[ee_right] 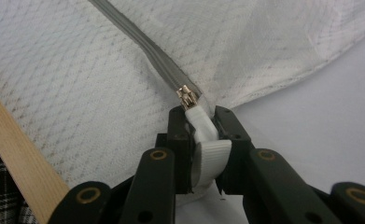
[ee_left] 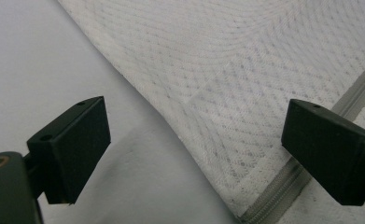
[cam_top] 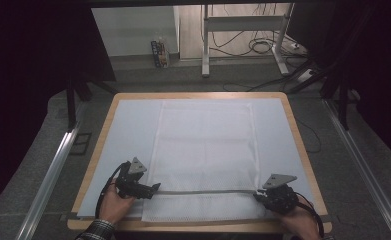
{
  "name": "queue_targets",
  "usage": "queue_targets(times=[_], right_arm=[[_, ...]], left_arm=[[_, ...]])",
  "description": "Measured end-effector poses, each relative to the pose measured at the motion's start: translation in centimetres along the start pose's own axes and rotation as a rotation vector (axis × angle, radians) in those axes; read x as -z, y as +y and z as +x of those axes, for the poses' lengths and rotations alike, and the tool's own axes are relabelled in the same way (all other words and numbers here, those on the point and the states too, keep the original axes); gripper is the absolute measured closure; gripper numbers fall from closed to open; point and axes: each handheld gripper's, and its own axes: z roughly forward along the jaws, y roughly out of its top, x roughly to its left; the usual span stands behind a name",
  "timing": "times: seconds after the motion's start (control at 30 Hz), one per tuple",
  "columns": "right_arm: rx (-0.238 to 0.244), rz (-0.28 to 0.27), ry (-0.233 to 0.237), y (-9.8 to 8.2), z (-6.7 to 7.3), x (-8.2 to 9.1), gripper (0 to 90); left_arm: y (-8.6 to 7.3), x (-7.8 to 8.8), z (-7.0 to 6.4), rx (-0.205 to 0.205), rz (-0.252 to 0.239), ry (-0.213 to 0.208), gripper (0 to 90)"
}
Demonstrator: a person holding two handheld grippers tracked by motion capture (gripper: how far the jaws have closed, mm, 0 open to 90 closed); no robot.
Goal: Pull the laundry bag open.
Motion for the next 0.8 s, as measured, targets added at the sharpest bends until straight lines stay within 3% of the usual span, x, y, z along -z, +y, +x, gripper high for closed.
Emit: queue_targets(times=[0.2, 0.53, 0.57, 0.67, 0.8], right_arm=[[0.056, 0.002, -0.007, 0.1, 0.08, 0.18, 78.1], [0.049, 0.009, -0.014, 0.08, 0.16, 0.21, 78.2], [0.042, 0.007, -0.014, 0.01, 0.09, 0.21, 75.6], [0.016, 0.005, -0.038, -0.14, -0.19, 0.29, 56.4], [-0.039, 0.012, -0.009, -0.59, -0.69, 0.4, 40.9]], left_arm=[[0.14, 0.08, -0.14, -0.002, -0.005, -0.008, 8.1], [0.13, -0.03, -0.19, -0.005, 0.002, -0.01, 8.1], [0.13, -0.03, -0.2, -0.006, 0.002, -0.01, 8.1], [0.11, 0.0, -0.19, -0.009, 0.005, -0.007, 8.1], [0.09, 0.0, -0.15, -0.004, 0.004, -0.007, 8.1]])
